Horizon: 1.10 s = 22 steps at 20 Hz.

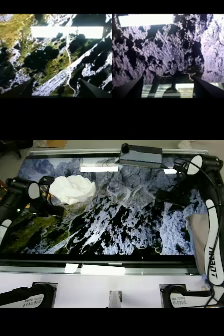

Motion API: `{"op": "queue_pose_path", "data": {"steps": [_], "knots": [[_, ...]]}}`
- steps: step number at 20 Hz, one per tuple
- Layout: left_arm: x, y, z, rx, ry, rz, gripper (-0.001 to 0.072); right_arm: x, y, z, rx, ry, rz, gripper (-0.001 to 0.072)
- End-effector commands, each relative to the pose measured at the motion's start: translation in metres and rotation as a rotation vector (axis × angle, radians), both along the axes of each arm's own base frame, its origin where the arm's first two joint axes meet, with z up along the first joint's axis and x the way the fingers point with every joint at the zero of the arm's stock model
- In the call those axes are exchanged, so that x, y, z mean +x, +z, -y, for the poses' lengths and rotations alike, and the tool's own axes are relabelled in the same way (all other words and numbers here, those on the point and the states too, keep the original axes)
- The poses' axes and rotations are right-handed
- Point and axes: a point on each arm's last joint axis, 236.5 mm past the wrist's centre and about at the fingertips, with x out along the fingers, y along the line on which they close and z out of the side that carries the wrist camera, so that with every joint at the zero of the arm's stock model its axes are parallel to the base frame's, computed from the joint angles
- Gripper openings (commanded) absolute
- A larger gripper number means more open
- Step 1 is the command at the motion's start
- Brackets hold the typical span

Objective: Fold the shirts.

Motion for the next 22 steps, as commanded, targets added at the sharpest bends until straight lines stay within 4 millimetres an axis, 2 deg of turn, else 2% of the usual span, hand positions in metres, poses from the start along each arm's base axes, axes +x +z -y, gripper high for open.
{"op": "queue_pose_path", "data": {"steps": [1,16,18,22], "knots": [[0.0,0.0,0.0,0.0,0.0,0.0,0.069,0.0,0.001,0.0,0.0,0.0,0.001,0.0684],[0.002,-0.001,0.003,-0.017,0.024,0.01,0.069,0.0,0.001,0.0,0.0,0.0,0.001,0.0684],[0.02,0.0,0.011,-0.049,0.019,0.077,0.069,0.0,0.001,0.0,0.001,-0.001,0.001,0.0684],[0.052,-0.002,0.02,-0.078,-0.001,0.186,0.0685,0.013,0.002,-0.001,0.006,-0.008,0.057,0.0684]]}}
